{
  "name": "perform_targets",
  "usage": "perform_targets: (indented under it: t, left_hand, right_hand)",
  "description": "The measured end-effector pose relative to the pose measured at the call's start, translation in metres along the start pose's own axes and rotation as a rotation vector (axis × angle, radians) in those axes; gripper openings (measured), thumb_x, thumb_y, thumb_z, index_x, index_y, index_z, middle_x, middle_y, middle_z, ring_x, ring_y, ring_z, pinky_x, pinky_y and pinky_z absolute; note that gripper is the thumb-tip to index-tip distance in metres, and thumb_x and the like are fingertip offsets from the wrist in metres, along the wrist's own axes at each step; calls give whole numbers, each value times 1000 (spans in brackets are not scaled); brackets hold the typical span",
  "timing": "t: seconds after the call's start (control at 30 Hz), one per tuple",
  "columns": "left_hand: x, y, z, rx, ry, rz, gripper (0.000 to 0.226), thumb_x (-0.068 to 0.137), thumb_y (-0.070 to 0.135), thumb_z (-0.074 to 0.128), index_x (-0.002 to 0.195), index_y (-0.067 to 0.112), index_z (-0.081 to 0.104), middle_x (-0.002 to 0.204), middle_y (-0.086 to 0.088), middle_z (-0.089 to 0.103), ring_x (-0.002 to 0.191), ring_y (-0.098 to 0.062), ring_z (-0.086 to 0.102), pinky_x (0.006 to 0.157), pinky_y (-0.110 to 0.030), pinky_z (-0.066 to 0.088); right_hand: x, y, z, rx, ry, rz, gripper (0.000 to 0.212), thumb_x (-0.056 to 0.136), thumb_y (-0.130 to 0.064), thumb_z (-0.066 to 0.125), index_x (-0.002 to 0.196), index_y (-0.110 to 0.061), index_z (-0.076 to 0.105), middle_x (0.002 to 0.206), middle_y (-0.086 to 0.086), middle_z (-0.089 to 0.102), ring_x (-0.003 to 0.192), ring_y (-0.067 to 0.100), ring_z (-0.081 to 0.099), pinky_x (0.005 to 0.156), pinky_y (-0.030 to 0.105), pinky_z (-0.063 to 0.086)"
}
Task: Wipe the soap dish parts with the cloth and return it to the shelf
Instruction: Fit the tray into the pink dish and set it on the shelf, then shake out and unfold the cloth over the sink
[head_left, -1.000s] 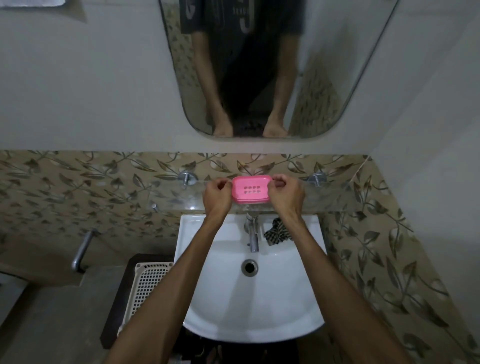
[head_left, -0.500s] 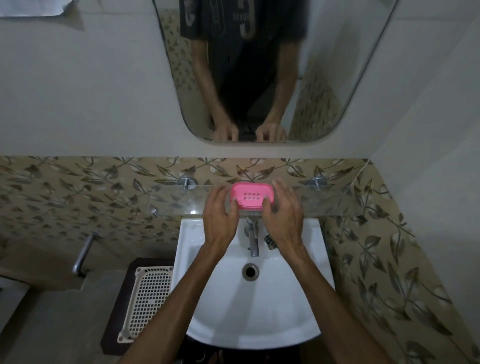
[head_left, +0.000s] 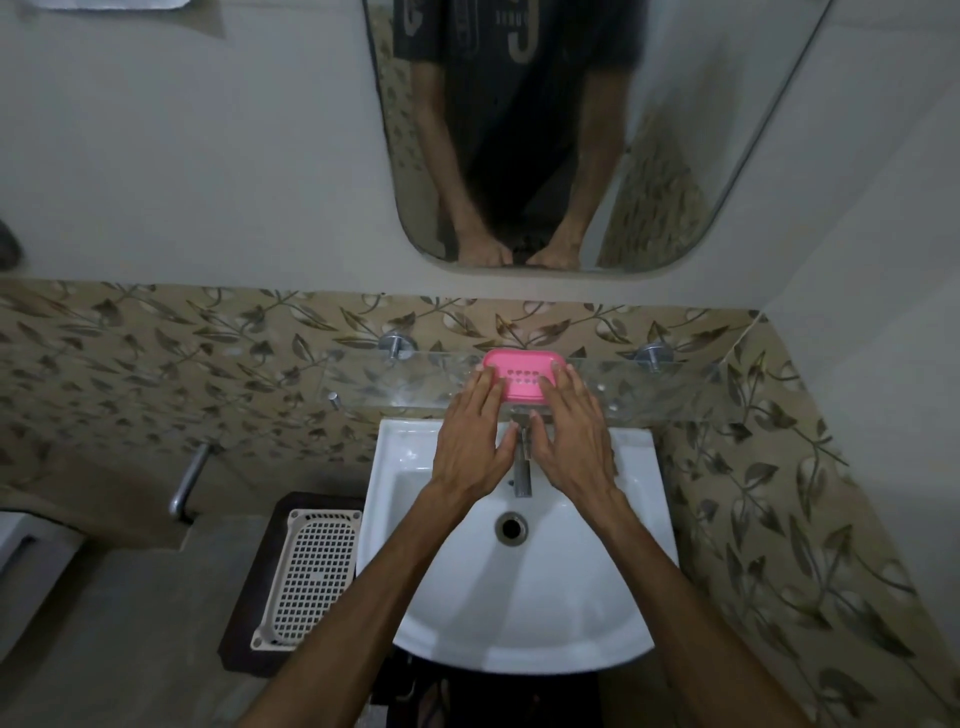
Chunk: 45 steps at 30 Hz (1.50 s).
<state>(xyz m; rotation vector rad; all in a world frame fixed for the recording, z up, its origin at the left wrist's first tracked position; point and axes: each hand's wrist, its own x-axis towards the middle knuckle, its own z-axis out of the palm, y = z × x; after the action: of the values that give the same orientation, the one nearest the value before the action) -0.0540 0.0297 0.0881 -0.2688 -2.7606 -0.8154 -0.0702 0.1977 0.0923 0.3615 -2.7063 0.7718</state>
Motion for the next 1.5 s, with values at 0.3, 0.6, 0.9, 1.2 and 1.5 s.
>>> perform_targets:
  t: [0.3,0.6,0.9,1.2,1.5]
  left_hand:
    - [-13,11,-20,-155,219,55,57,97,14,65,152,6,50,162,-15,45,151,-31,40,123,-47,34]
    - [-131,30,10,-387,319,-238,21,88,0,57,102,10,70,109,0,65,109,-21,64,91,-43,53]
    - [-188,34,27,-434,119,-413,27,84,-1,59,93,21,71,100,11,67,95,-16,68,78,-36,55]
    - [-160,37,32,-486,45,-453,27,82,3,59,93,24,71,99,13,69,88,-11,67,76,-42,56]
    - [-82,85,46,-786,-436,-311,96,72,36,93,151,37,39,144,11,56,120,-14,64,91,-29,58]
  right_hand:
    - [-46,12,-9,284,489,313,24,97,-15,60,111,-11,79,106,5,79,102,18,73,89,24,57]
    - [-47,79,22,242,-27,876,30,94,-12,74,121,-2,73,121,21,75,116,42,68,94,43,55]
    - [-16,103,53,-37,-199,664,32,93,-12,67,123,-2,73,126,22,71,120,39,65,98,41,53]
    - [-56,97,10,776,242,868,14,93,5,72,98,-8,74,90,1,79,82,7,73,76,26,58]
    - [-80,34,-64,1159,39,855,8,94,-24,77,101,-22,80,99,4,81,91,17,77,69,27,61]
